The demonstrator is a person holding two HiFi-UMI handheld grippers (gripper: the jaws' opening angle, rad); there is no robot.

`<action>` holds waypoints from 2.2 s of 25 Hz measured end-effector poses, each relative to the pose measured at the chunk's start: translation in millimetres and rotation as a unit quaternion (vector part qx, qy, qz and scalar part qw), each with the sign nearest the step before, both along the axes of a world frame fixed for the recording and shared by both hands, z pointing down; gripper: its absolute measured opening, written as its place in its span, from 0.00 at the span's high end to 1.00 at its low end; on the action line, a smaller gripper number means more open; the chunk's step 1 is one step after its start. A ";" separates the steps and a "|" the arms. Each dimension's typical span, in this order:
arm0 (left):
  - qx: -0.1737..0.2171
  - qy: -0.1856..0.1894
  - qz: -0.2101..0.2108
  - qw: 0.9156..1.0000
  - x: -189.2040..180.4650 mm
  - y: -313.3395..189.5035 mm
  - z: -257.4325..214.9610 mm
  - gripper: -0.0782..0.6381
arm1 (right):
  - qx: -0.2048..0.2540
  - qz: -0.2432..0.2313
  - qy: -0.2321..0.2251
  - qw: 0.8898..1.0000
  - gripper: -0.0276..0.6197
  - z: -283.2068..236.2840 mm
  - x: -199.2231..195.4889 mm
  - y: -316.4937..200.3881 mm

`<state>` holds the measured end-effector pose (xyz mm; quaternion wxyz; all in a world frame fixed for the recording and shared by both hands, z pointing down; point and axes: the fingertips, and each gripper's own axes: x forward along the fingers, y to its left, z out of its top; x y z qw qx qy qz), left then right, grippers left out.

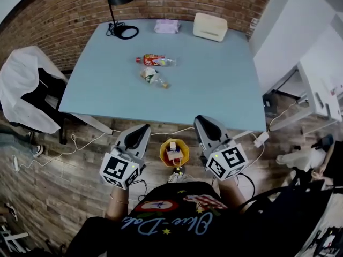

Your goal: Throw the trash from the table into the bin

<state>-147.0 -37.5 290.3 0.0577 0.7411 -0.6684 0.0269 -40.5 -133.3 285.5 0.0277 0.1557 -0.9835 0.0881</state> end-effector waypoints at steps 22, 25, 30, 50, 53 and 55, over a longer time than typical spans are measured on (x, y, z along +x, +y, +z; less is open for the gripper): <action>-0.025 -0.021 -0.042 0.999 -40.2 -39.5 -6.5 0.88 | -0.021 -0.048 -0.026 0.998 0.94 8.8 -44.7 -46.0; -0.032 -0.040 -0.034 0.998 -38.7 -50.8 -5.1 0.88 | -0.018 -0.055 -0.025 0.998 0.93 9.9 -47.2 -49.7; -0.030 -0.054 -0.022 0.998 -27.3 -66.0 -8.2 0.88 | -0.006 -0.078 -0.018 0.997 0.85 12.6 -57.3 -52.1; -0.017 -0.008 -0.012 1.000 -109.9 -89.2 -0.7 0.88 | -0.005 -0.118 0.025 0.993 0.64 26.8 -163.1 -45.6; -0.017 -0.005 -0.012 1.000 -135.6 -94.1 -1.6 0.88 | -0.006 -0.113 0.033 0.993 0.62 27.3 -185.2 -53.5; -0.012 -0.013 -0.009 1.000 -150.4 -98.8 -1.3 0.88 | -0.007 -0.113 0.043 0.993 0.55 32.7 -198.5 -58.4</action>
